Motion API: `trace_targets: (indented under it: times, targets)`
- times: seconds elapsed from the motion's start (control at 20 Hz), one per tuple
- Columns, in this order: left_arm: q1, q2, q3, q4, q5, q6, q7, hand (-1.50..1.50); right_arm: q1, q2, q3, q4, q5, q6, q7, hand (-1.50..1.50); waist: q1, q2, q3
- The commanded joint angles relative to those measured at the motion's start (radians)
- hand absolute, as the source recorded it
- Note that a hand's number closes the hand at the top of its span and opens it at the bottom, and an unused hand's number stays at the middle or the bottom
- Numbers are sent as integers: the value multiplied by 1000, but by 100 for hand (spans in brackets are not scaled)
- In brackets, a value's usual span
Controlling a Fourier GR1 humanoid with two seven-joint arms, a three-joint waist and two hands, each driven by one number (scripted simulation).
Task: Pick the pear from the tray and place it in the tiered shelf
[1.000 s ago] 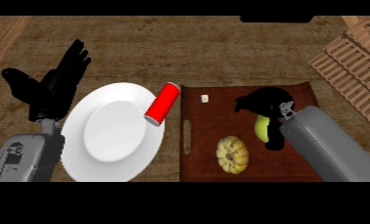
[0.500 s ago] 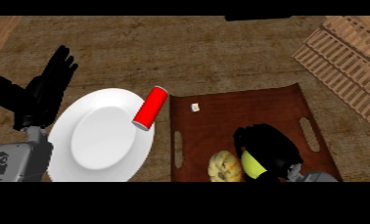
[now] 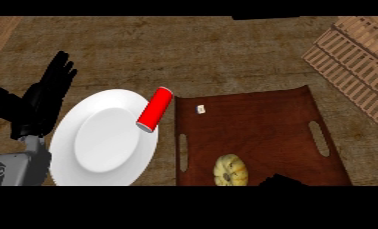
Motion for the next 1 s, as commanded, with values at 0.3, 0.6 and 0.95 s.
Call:
trace_targets:
  times: [0.3,0.6,0.95]
  targets:
    - [-9,-8,-11,-7,-4,-6,1,0,134,76,-133,-418,-104,-111,75,150,22,8,-1]
    - [-42,7,4,19,-3,-8,17,0,52,97,-289,-457,-165,-76,149,150,22,12,-2]
    - [-66,-19,-19,13,-17,11,30,0,-128,89,-540,-386,-261,-1,236,150,23,13,-2]
